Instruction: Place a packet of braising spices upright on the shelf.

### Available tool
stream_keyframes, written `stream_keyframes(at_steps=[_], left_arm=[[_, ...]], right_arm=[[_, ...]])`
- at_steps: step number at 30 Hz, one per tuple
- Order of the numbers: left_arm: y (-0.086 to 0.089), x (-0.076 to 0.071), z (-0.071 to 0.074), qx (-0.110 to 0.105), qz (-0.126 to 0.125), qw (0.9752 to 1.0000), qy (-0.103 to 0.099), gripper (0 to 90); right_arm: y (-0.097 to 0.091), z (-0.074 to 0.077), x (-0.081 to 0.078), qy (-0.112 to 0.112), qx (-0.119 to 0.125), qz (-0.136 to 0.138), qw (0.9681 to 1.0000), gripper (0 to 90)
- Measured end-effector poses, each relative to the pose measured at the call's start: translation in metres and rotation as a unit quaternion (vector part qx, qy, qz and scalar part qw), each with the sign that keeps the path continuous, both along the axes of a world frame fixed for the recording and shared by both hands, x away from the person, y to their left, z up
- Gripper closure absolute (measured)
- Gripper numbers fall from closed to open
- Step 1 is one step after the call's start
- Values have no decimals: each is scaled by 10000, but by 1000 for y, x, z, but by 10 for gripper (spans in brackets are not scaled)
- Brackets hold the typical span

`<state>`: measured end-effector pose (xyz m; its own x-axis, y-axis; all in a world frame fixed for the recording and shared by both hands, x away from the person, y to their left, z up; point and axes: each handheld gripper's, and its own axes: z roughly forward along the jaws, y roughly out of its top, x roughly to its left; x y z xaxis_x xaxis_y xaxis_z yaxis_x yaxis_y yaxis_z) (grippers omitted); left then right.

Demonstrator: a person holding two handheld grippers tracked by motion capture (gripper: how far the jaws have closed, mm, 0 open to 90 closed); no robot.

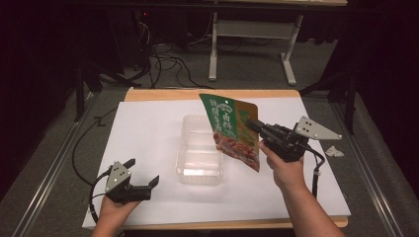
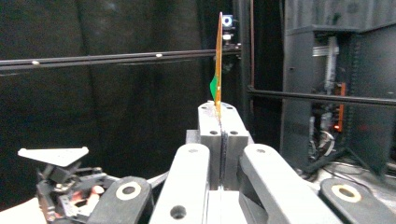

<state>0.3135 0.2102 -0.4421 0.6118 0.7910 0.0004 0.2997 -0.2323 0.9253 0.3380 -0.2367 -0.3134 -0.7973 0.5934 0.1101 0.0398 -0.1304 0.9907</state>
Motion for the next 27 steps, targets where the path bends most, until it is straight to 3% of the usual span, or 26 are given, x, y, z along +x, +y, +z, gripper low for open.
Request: stream_keyframes(at_steps=[12, 27], left_arm=[[0, 1, -2, -57, 3, 10000, 36, 4], [0, 1, -1, -112, -50, 9999, 13, 4]], right_arm=[[40, -12, 5, 27, 195, 404, 9990, 900], [89, -42, 20, 52, -89, 584, 9982, 900]])
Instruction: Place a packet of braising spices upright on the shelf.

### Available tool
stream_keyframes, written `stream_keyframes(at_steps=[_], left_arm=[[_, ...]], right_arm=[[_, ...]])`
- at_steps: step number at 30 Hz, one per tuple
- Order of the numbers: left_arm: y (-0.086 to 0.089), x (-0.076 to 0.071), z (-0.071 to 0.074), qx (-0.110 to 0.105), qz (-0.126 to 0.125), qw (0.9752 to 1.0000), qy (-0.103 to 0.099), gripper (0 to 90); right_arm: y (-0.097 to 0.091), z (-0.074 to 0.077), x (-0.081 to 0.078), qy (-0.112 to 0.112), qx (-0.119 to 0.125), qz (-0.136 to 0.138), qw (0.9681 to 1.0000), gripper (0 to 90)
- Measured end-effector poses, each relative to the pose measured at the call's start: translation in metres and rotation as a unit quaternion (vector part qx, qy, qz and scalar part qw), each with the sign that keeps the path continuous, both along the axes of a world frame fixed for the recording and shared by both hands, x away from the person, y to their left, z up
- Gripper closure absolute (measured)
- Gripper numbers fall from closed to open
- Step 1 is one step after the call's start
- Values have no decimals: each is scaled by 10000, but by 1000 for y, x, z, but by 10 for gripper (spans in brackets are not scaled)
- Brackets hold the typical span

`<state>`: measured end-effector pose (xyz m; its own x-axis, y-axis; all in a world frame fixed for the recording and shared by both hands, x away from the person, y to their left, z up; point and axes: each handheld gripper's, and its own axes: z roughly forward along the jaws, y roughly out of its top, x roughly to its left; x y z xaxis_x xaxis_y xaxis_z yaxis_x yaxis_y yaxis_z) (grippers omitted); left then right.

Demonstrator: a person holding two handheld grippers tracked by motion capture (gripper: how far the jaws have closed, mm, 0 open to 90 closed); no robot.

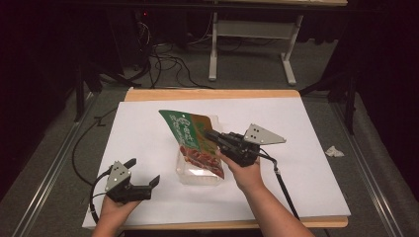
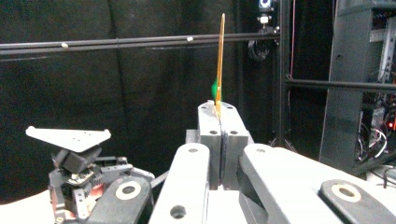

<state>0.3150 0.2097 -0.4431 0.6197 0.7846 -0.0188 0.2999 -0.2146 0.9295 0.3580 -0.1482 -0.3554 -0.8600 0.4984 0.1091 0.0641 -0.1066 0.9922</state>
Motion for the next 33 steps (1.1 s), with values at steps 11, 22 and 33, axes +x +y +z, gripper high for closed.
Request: stream_keyframes(at_steps=[11, 22, 33], left_arm=[[-5, 0, 0, 45, -97, 9999, -8, 4], [-6, -1, 0, 69, -99, 9999, 0, 4], [-7, -2, 1, 64, -123, 9999, -27, 4]], right_arm=[[-3, -15, 7, 112, -2, -199, 9997, 900], [-7, -23, 2, 106, -15, -308, 9995, 900], [-17, -27, -4, 283, -197, -459, 9984, 900]])
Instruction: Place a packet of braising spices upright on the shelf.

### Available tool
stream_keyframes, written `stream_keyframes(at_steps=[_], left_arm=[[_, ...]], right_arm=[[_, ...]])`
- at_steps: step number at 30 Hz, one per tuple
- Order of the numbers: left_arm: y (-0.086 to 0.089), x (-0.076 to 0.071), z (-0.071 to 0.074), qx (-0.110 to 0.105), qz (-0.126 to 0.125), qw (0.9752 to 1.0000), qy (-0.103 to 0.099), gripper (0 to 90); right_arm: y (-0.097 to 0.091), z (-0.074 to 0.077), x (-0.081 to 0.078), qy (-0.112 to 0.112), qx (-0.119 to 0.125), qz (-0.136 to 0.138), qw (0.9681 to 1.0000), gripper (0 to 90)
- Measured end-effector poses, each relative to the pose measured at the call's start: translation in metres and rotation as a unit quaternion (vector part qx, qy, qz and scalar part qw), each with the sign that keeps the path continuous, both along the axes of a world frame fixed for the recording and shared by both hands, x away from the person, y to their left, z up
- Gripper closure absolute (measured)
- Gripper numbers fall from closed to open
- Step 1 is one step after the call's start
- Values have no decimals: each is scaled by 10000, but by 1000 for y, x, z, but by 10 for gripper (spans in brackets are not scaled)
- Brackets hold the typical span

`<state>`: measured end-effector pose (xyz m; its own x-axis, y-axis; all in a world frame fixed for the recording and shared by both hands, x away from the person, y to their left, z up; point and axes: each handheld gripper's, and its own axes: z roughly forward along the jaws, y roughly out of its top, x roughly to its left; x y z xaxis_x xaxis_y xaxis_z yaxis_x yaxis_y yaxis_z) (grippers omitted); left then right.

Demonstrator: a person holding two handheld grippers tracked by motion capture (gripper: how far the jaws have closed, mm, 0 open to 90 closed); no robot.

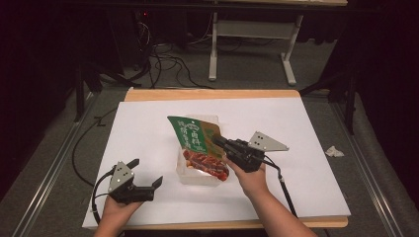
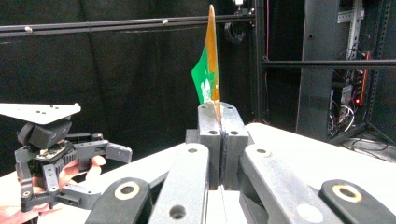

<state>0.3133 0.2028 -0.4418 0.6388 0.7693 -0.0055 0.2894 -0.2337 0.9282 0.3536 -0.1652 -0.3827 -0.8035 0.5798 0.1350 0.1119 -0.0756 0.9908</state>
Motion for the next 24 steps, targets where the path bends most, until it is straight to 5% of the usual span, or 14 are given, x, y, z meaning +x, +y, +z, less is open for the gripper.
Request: stream_keyframes(at_steps=[12, 24], left_arm=[[1, 1, -1, -14, 20, 10000, 32, 4], [1, 2, -2, -1, -4, 10000, 39, 4]], right_arm=[[-2, 0, -3, 112, -65, 33, 9999, 900], [-15, -17, -2, 609, -652, 26, 9960, 900]])
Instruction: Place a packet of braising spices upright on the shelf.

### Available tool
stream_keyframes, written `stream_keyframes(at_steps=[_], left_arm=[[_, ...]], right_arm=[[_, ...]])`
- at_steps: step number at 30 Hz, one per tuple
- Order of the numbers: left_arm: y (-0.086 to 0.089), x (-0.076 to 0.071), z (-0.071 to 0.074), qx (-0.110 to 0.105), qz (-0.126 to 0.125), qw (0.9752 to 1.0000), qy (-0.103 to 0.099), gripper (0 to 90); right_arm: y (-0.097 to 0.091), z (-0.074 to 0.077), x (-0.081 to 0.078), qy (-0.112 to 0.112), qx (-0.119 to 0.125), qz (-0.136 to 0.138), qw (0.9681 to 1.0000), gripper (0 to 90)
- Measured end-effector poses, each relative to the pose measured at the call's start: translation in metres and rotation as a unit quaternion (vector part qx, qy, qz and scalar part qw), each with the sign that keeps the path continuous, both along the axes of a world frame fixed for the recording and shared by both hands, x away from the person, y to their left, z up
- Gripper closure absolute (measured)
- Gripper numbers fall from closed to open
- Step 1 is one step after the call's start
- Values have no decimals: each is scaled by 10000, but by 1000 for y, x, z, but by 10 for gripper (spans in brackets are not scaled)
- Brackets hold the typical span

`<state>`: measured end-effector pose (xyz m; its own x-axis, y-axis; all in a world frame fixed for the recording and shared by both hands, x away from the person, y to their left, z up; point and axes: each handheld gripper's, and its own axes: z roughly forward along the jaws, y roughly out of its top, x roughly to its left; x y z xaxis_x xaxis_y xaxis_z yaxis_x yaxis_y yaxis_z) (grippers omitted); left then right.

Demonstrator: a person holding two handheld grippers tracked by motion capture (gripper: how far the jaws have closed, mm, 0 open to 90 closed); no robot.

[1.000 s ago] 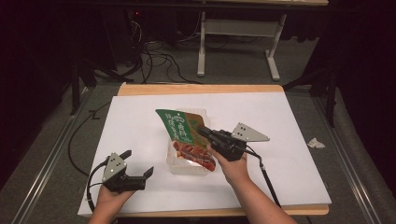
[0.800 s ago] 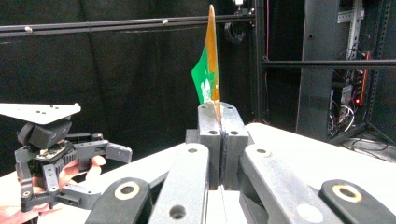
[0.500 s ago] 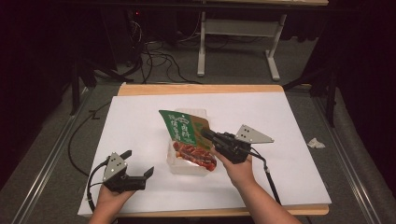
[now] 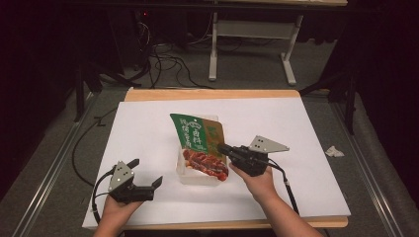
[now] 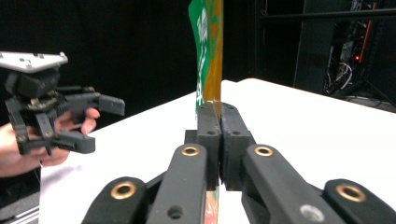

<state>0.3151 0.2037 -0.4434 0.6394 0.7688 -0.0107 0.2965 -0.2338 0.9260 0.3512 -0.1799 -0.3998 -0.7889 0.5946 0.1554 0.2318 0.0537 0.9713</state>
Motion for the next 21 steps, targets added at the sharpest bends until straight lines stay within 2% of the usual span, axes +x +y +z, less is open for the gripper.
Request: stream_keyframes(at_steps=[4, 7, 12, 21], left_arm=[[0, 0, 0, -1, 21, 10000, -2, 3], [0, 0, 0, 18, 10, 10000, 8, 3], [0, 0, -1, 39, 12, 10000, 27, 5], [-1, -1, -1, -57, -57, 10000, 22, 31]], right_arm=[[1, -1, -2, -38, -71, -14, 10000, 900], [3, -3, -3, 12, -71, -6, 10000, 900], [4, -7, -5, 65, 20, 26, 10000, 900], [1, -15, -6, 30, 36, -47, 10000, 900]])
